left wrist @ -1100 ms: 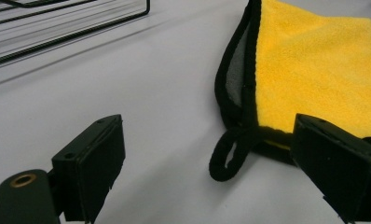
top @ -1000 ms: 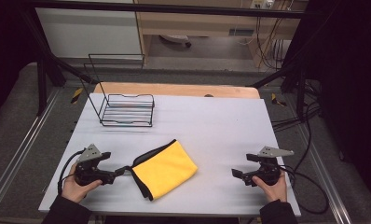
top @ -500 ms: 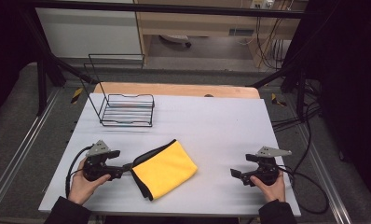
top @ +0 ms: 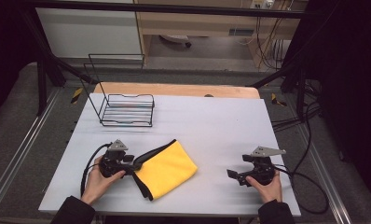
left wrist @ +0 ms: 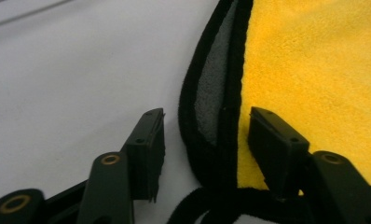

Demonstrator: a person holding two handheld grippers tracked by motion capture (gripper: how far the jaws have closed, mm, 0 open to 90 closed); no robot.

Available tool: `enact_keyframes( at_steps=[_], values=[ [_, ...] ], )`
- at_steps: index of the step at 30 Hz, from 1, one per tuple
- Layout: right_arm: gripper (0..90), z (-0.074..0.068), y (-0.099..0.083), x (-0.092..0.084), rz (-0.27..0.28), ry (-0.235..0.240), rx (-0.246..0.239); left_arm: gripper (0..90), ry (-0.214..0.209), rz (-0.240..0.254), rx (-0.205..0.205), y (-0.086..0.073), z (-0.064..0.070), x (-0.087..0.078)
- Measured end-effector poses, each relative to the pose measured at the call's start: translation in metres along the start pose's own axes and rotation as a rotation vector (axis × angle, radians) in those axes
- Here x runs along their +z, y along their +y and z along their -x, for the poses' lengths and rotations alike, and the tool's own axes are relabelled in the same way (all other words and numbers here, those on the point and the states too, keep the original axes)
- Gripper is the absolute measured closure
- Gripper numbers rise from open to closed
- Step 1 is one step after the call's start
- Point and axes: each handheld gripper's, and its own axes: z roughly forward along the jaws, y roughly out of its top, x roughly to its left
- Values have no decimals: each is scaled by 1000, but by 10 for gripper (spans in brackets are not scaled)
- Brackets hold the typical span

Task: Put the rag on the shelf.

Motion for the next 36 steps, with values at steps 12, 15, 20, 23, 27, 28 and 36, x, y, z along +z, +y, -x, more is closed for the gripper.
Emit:
enact_keyframes(
  at_steps=[12,15,20,23,27,28,36],
  values=[
    [36,-22,20,22,-12,13,-20,581,-20,-12,-37,-1,4,5],
    [43,-28,28,29,-10,14,-24,598,-24,-16,-41,-1,4,5],
    [42,-43,47,51,-31,-2,-53,667,-51,-25,-53,-1,3,4],
    [36,-56,64,76,-49,-5,-68,687,-47,-24,-43,-1,5,5],
    [60,-65,80,104,-50,-12,-43,709,-47,-26,-33,-1,6,5],
    [78,-67,84,111,-58,-16,-48,713,-46,-25,-29,-1,6,5],
    [255,-71,98,149,-77,4,-58,723,-32,-27,-5,-1,9,5]
  ],
)
